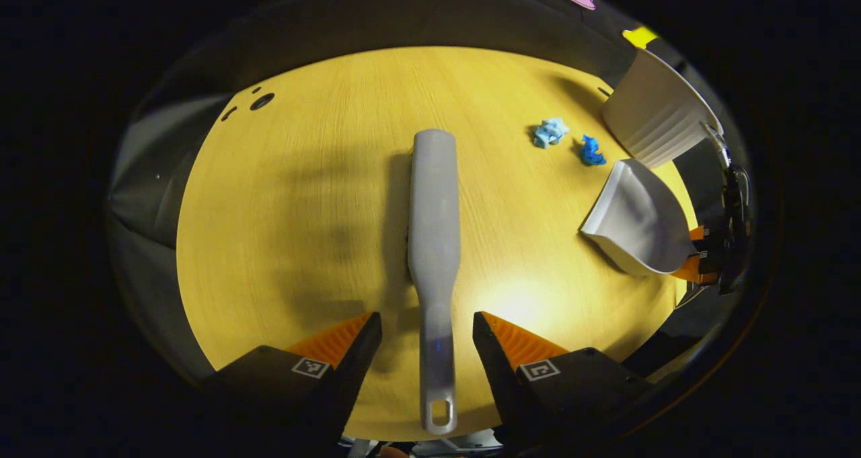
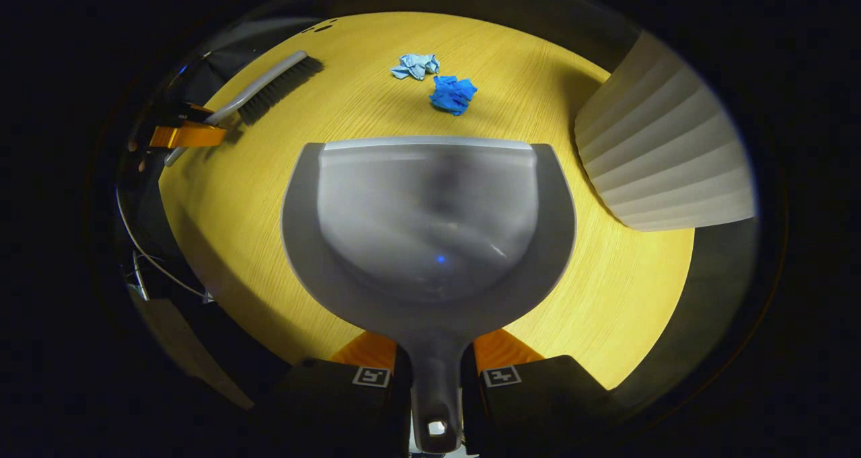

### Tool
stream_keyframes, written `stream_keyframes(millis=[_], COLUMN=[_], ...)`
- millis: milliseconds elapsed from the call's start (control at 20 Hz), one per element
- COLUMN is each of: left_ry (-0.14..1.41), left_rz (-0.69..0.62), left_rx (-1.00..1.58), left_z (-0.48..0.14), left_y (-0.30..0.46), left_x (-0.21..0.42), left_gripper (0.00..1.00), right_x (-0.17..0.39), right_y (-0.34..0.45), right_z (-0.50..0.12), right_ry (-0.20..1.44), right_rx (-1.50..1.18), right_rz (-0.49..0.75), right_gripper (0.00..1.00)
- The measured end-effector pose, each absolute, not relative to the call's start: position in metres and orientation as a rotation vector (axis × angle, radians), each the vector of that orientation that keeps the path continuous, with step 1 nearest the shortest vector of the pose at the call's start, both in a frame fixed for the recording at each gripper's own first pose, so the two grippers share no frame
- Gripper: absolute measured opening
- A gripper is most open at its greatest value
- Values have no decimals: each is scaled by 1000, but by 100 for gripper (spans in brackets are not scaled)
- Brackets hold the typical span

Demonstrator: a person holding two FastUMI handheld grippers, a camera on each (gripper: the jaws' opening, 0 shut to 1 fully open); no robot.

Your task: Pick up the small broom and dustpan from the desktop, sweep the trash into the dustpan with the broom, and then empty the trash into the garbage bin.

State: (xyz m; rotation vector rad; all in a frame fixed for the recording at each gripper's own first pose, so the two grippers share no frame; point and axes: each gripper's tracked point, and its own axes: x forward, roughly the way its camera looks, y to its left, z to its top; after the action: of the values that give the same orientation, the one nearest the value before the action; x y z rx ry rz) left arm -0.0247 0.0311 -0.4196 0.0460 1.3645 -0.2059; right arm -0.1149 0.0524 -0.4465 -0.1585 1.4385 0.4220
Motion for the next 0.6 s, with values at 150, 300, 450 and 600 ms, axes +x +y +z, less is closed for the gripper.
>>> stream_keyframes(millis=[150,300,450,600], left_ry=[1392,1420,1413,1397], left_rz=[-216,-186,-224,-276], left_rx=[74,131,208,210], left_z=[-431,-435,-440,-435], left_y=[31,39,41,33], left_x=[-23,-23,-20,-9], left_gripper=[82,46,27,23], right_x=[-114,-115,-115,-115], right_y=[52,52,52,52], right_z=[-446,-446,-446,-444], right_ry=[1440,1441,1443,1444], right_rx=[-152,-155,-153,-148], right_rz=[422,421,420,422], right_gripper=[35,35,35,35])
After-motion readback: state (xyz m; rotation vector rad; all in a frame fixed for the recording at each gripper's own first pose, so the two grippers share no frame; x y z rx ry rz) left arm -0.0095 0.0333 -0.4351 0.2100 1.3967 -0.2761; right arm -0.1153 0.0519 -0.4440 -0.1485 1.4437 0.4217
